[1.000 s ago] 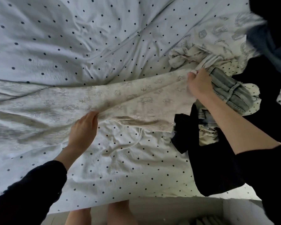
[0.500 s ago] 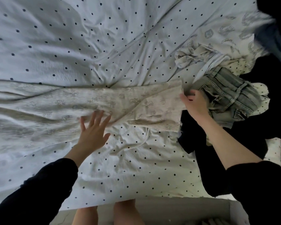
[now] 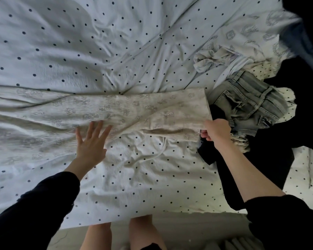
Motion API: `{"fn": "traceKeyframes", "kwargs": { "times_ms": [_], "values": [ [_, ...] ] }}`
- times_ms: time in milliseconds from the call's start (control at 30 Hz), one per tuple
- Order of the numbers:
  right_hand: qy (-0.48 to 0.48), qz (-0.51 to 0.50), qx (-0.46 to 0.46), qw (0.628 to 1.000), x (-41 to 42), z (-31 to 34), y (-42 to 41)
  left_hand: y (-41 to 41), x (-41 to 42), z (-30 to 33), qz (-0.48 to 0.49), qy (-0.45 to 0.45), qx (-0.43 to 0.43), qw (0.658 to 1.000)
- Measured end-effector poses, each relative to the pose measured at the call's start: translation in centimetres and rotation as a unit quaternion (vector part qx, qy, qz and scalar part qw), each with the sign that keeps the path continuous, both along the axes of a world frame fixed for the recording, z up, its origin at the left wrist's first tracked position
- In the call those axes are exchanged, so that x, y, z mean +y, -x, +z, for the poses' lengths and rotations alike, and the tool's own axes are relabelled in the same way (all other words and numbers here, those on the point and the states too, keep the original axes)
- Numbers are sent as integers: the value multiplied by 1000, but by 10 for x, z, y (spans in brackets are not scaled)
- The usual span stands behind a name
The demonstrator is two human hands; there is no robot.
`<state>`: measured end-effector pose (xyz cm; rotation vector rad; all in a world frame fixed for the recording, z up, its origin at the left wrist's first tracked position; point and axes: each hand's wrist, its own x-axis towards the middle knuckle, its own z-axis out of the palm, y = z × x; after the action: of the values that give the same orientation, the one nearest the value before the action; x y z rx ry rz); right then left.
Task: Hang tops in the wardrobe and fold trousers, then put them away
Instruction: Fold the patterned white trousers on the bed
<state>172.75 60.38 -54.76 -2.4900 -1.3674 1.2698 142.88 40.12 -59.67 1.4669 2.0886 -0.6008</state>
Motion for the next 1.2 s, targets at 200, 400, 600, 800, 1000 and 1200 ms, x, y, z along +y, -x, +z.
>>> {"fn": "traceKeyframes", "kwargs": {
  "times_ms": [200,400,600,800,1000,1200],
  "values": [
    [45,134,-157,978,-17,13,-2,12,-4,11,12,-7,-34,999],
    [-57,318,-186,928,-49,38,67,34,-29,51,55,-127,-59,989],
    [-129,432,-24,892,-117,60,187,93,-73,94,121,-254,-36,959],
    [-187,633,61,749,-233,58,337,219,-162,115,225,-257,38,939],
    [-202,675,23,710,-275,44,431,290,-213,105,356,-286,23,889],
    [-242,733,-27,635,-275,25,487,329,-207,87,687,-357,-194,602]
  ]
}}
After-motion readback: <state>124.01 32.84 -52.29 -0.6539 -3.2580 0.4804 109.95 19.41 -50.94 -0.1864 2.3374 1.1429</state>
